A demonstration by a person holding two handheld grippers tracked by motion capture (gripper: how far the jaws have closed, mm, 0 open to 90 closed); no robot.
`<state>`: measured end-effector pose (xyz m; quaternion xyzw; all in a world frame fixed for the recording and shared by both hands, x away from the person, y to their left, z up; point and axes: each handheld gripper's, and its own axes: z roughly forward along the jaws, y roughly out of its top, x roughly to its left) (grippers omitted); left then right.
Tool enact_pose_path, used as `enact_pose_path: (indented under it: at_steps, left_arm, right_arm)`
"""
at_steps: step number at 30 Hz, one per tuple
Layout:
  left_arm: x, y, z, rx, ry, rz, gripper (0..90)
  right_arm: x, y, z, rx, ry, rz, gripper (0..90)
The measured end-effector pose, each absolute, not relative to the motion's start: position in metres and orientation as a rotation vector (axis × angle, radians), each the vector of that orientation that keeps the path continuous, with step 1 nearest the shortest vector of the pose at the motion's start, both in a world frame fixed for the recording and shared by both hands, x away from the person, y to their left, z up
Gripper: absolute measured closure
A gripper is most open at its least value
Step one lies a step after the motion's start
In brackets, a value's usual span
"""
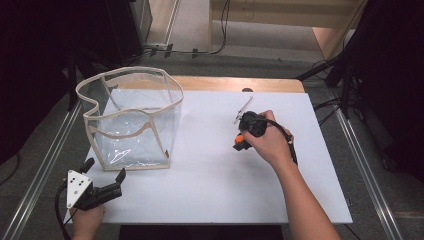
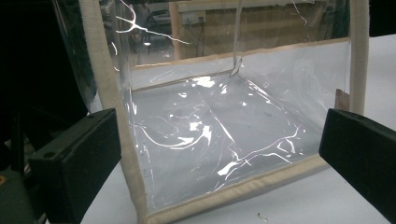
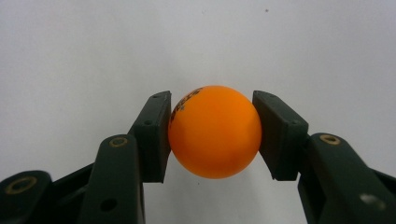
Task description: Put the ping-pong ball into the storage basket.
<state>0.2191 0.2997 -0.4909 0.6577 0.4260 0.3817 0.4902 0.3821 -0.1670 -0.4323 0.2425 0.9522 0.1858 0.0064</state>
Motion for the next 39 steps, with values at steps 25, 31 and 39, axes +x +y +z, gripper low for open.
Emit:
enact_pose_path:
  at_steps: [25,31,39]
  left_arm:
    - [0.219,0.299,-0.491,1.601,1.033,0.928,0.0]
    - [0.219,0.299,-0.491,1.602,1.032,0.93,0.0]
    - [0.219,0.299,-0.491,1.602,1.031,0.928,0.0]
  right_arm:
    - [0.388,-0.149,-0.41,0.697,2.993,0.591,47.9]
    - [0.39,-0.143,-0.408,0.683,3.011,0.594,48.0]
    - [0.392,-0.133,-0.403,0.661,3.022,0.592,48.0]
